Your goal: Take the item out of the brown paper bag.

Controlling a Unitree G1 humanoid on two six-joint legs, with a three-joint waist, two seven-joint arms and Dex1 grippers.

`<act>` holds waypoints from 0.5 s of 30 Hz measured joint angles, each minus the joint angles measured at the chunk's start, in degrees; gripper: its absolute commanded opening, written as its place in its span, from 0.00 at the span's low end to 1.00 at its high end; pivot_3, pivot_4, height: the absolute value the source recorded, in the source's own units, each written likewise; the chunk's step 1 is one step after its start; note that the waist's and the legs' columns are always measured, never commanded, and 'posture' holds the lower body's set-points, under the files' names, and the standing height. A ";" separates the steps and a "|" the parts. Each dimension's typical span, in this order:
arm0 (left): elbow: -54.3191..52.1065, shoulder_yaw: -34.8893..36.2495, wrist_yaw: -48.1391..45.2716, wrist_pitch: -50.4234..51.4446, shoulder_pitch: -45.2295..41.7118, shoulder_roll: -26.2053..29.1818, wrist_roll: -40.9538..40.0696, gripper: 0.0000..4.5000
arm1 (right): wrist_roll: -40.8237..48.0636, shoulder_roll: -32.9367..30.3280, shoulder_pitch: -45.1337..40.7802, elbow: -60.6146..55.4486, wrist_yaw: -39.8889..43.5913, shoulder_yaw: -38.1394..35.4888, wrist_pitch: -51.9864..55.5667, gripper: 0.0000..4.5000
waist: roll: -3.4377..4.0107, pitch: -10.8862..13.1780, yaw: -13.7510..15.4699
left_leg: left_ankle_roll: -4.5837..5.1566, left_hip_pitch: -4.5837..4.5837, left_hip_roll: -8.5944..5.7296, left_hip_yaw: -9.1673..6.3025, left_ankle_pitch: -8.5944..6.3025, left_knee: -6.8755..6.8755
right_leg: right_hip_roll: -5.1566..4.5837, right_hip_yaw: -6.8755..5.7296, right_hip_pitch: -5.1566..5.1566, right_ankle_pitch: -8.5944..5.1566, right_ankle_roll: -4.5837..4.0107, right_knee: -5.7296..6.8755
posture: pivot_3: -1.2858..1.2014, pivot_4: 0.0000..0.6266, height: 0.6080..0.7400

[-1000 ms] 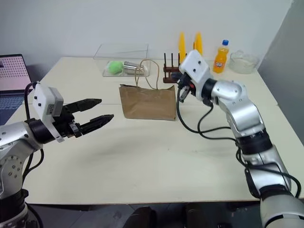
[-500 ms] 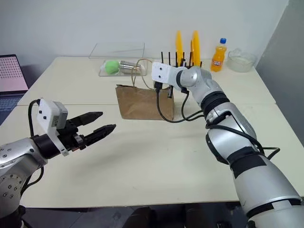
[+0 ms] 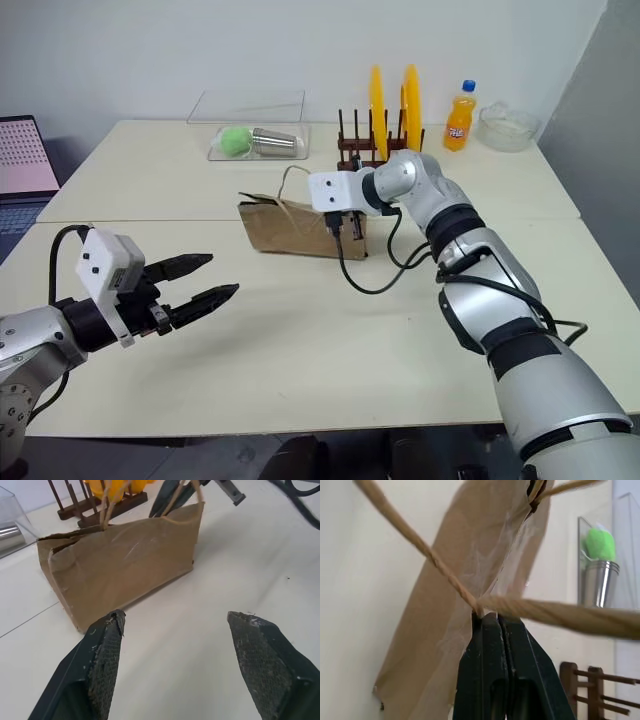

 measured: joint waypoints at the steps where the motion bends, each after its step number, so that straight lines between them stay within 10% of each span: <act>1: 0.36 -0.42 -0.71 -0.74 0.59 0.75 0.36 0.77 | 0.83 -0.90 1.89 -3.15 1.99 -0.23 0.22 0.01 | 0.00 0.00 0.01 | 0.00 0.00 0.00 -0.01 0.00 0.00 | 0.00 0.00 0.01 0.00 0.00 0.00 | 0.52 0.24 1.00; 15: 7.60 -3.78 -11.24 -10.00 2.41 6.46 3.55 0.77 | 6.01 -8.17 17.58 -38.97 11.40 -1.29 14.20 0.01 | 0.12 0.07 0.11 | 0.02 -0.01 0.02 -0.02 -0.01 -0.01 | 0.00 -0.04 -0.02 -0.01 0.00 -0.01 | 0.52 0.24 1.00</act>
